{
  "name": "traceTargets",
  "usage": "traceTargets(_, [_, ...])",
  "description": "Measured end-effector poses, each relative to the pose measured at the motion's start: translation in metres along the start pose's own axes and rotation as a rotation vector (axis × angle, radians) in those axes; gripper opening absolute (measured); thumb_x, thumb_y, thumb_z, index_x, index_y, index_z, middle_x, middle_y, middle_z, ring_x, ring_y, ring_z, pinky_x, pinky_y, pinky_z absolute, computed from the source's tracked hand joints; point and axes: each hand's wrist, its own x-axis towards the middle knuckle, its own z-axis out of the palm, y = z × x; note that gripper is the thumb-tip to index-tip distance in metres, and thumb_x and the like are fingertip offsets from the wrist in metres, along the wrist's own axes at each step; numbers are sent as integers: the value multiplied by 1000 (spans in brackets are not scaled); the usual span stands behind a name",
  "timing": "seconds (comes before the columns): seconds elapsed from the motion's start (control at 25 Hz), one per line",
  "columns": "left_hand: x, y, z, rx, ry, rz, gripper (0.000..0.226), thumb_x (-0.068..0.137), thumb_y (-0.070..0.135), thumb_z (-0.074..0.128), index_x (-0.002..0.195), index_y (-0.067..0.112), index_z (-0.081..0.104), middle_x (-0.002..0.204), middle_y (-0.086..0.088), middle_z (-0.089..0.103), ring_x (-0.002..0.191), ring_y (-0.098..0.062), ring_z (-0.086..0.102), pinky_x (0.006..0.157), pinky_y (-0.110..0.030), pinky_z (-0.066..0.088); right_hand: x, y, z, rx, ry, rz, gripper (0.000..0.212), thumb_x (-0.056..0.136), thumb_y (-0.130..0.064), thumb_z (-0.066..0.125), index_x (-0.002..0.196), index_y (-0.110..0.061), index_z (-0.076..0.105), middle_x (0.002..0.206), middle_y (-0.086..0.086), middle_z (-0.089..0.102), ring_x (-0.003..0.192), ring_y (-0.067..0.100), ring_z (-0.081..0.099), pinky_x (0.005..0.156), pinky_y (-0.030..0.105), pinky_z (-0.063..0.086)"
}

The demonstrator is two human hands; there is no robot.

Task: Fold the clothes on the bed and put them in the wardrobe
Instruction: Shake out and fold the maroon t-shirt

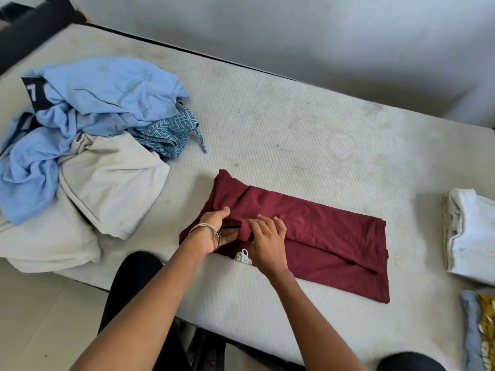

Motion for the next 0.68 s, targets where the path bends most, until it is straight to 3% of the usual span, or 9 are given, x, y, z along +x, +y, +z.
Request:
traceTargets(0.08, [28, 12, -10, 560, 178, 261, 32, 90, 23, 53, 120, 16, 52, 109, -19, 62, 83, -38, 66, 71, -46, 57, 7, 13, -10, 84, -11, -70, 57, 67, -12, 41, 119, -12, 65, 96, 1, 69, 94, 23, 65, 107, 43, 33])
traceTargets(0.16, [54, 29, -17, 1210, 272, 583, 70, 84, 3, 50, 146, 30, 32, 131, -17, 47, 110, -42, 52, 91, -47, 48, 13, 24, -19, 116, -34, -114, 61, 67, -12, 40, 123, -13, 62, 90, 2, 65, 86, 26, 63, 105, 43, 41])
traceTargets(0.24, [66, 51, -15, 1630, 182, 850, 98, 77, -10, 50, 149, 46, 14, 149, -5, 25, 127, -36, 36, 95, -48, 45, 18, 30, -24, 123, -41, -158, 55, 68, -12, 42, 119, -13, 63, 86, 3, 61, 81, 27, 57, 91, 42, 49])
traceTargets(0.28, [68, 64, -9, 1760, 138, 930, 102, 76, -12, 51, 147, 51, 13, 154, 1, 16, 134, -33, 27, 97, -47, 43, 22, 32, -25, 132, -43, -177, 51, 70, -12, 43, 117, -13, 62, 85, 4, 59, 79, 26, 54, 80, 40, 50])
traceTargets(0.36, [81, 76, 2, 1981, 46, 1011, 86, 81, -4, 53, 140, 54, 29, 157, 6, 14, 141, -27, 19, 105, -47, 32, 31, 33, -23, 169, -46, -179, 43, 74, -12, 46, 114, -14, 61, 84, 3, 56, 77, 24, 49, 67, 36, 49])
traceTargets(0.44, [90, 84, 10, 2065, 45, 1012, 51, 90, 13, 48, 126, 48, 52, 145, 5, 42, 134, -23, 36, 104, -44, 28, 38, 33, -19, 233, -42, -147, 37, 77, -11, 51, 113, -12, 61, 82, 2, 56, 75, 22, 48, 62, 37, 49])
traceTargets(0.52, [99, 102, 14, 1893, 210, 948, 33, 94, 19, 42, 115, 36, 61, 119, -2, 64, 114, -28, 55, 95, -41, 34, 43, 36, -17, 291, -38, -144, 31, 84, -17, 53, 112, -10, 63, 79, 0, 53, 72, 21, 48, 60, 38, 48])
traceTargets(0.6, [108, 114, 11, 1758, 332, 881, 32, 95, 16, 41, 112, 30, 63, 110, -11, 66, 104, -34, 60, 89, -41, 40, 43, 38, -17, 315, -88, -143, 33, 88, -25, 50, 114, -11, 63, 80, 0, 54, 74, 21, 51, 61, 37, 49])
traceTargets(0.68, [116, 117, 8, 1745, 341, 870, 32, 94, 12, 43, 113, 26, 64, 109, -14, 64, 101, -37, 61, 85, -40, 45, 39, 38, -14, 326, -195, -124, 37, 89, -28, 46, 117, -12, 62, 86, 0, 59, 79, 21, 56, 63, 37, 51])
